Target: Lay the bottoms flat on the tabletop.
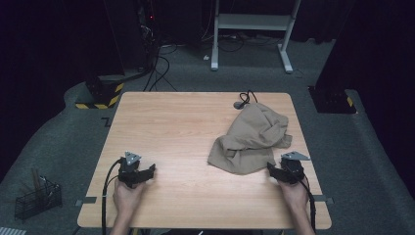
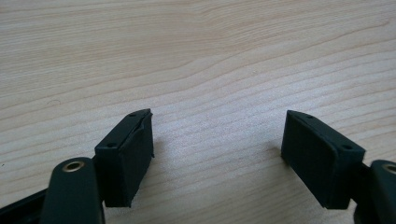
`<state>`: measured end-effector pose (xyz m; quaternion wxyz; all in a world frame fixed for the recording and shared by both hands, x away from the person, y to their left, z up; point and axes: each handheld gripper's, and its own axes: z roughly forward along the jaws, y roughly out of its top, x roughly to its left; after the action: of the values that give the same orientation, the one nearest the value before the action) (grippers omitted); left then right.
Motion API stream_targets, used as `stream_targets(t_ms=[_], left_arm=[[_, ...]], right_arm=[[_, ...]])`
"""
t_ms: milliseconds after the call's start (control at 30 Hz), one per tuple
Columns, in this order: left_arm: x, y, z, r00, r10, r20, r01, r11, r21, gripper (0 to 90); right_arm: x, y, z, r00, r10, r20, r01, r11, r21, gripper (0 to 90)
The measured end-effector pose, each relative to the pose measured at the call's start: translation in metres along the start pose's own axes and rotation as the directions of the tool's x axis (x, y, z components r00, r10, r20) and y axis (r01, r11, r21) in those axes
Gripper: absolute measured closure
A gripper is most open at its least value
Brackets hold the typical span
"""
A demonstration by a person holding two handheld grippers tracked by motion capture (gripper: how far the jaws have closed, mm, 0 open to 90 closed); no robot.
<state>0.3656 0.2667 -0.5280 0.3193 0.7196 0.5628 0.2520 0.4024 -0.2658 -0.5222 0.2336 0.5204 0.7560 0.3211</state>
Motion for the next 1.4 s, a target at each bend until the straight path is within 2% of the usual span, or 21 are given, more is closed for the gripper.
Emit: stream_targets(t_ms=[100, 233, 433, 733, 967, 1067, 1200, 1233, 1300, 1400], left_arm=[[0.0, 0.0, 0.0, 1.0, -0.001, 0.0, 0.001, 1.0, 0.0, 25.3], [0.0, 0.0, 0.0, 1.0, -0.001, -0.001, 0.001, 1.0, 0.0, 25.3], [0.0, 0.0, 0.0, 1.0, -0.002, -0.002, 0.002, 1.0, 0.0, 25.3], [0.0, 0.0, 0.0, 1.0, -0.002, -0.002, 0.002, 1.0, 0.0, 25.3], [0.0, 0.0, 0.0, 1.0, -0.002, -0.002, 0.002, 1.0, 0.0, 25.3], [0.0, 0.0, 0.0, 1.0, -0.002, -0.003, 0.002, 1.0, 0.0, 25.3], [0.0, 0.0, 0.0, 1.0, -0.003, -0.003, 0.003, 1.0, -0.001, 25.2], [0.0, 0.0, 0.0, 1.0, -0.002, -0.003, 0.002, 1.0, -0.001, 25.2], [0.0, 0.0, 0.0, 1.0, -0.002, -0.003, 0.002, 1.0, 0.0, 25.2], [0.0, 0.0, 0.0, 1.0, -0.002, -0.003, 0.002, 1.0, -0.001, 25.2]], right_arm=[[0.002, -0.001, 0.0, 0.9999, 0.011, 0.008, -0.011, 1.0, -0.002, 37.1], [0.008, 0.001, -0.001, 0.9999, -0.001, -0.012, 0.001, 1.0, -0.006, 38.1], [0.023, 0.018, -0.004, 0.9978, -0.034, -0.057, 0.03, 0.997, -0.075, 36.6], [0.04, 0.042, 0.017, 0.9922, -0.074, -0.1, 0.065, 0.994, -0.088, 33.9], [0.049, 0.054, 0.034, 0.9899, -0.085, -0.113, 0.077, 0.994, -0.078, 31.6], [0.054, 0.058, 0.043, 0.9896, -0.092, -0.11, 0.086, 0.995, -0.054, 31.8], [0.059, 0.058, 0.058, 0.9909, -0.101, -0.089, 0.102, 0.995, 0.004, 35.4], [0.058, 0.058, 0.059, 0.9911, -0.087, -0.101, 0.087, 0.996, -0.001, 38.1], [0.059, 0.058, 0.059, 0.991, -0.089, -0.1, 0.089, 0.996, -0.008, 46.3], [0.061, 0.057, 0.057, 0.9844, -0.121, -0.127, 0.121, 0.993, -0.014, 59.0]])
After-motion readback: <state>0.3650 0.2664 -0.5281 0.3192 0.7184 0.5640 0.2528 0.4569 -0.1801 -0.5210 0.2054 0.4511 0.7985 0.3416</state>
